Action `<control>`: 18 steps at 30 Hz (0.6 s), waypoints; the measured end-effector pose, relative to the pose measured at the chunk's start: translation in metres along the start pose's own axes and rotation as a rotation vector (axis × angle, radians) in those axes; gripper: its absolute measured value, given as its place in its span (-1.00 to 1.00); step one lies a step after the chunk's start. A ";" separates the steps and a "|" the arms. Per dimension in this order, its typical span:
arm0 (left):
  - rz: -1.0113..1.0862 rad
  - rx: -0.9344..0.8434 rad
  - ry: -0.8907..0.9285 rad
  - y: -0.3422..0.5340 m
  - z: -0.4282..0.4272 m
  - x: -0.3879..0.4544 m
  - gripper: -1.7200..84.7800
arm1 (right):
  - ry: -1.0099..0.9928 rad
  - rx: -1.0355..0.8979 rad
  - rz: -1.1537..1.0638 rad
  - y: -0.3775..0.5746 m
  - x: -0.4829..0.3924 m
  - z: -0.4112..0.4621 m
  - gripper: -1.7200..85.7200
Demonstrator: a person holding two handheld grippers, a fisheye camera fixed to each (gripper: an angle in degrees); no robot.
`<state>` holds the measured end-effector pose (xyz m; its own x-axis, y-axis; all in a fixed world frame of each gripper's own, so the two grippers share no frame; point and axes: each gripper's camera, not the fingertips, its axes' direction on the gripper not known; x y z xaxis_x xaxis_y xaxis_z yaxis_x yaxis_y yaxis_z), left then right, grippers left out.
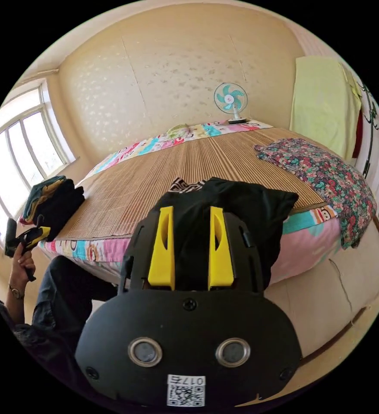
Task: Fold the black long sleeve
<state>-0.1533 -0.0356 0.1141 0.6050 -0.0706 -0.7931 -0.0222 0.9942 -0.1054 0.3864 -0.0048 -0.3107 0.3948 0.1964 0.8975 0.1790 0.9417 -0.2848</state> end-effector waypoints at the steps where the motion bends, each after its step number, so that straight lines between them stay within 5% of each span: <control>1: 0.006 -0.023 0.020 0.003 0.007 0.000 -0.97 | 0.023 -0.069 -0.004 -0.001 0.001 0.013 -0.78; 2: 0.008 -0.045 0.056 0.005 0.015 0.001 -0.95 | 0.047 -0.171 0.013 -0.003 0.003 0.032 -0.82; 6: 0.025 -0.103 0.226 0.004 0.032 0.015 -0.83 | -0.151 0.003 -0.121 -0.001 -0.038 -0.028 -0.87; 11: 0.073 -0.195 0.441 -0.016 0.070 0.054 -0.69 | -0.315 -0.026 -0.308 0.021 -0.111 -0.035 -0.88; 18: 0.219 -0.420 0.299 -0.044 0.160 0.102 -0.60 | -0.224 -0.175 -0.377 0.041 -0.171 0.015 -0.89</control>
<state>0.0371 -0.0736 0.1335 0.3000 0.0528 -0.9525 -0.4740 0.8747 -0.1008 0.3125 0.0042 -0.4705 0.0721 -0.0779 0.9943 0.4291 0.9024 0.0396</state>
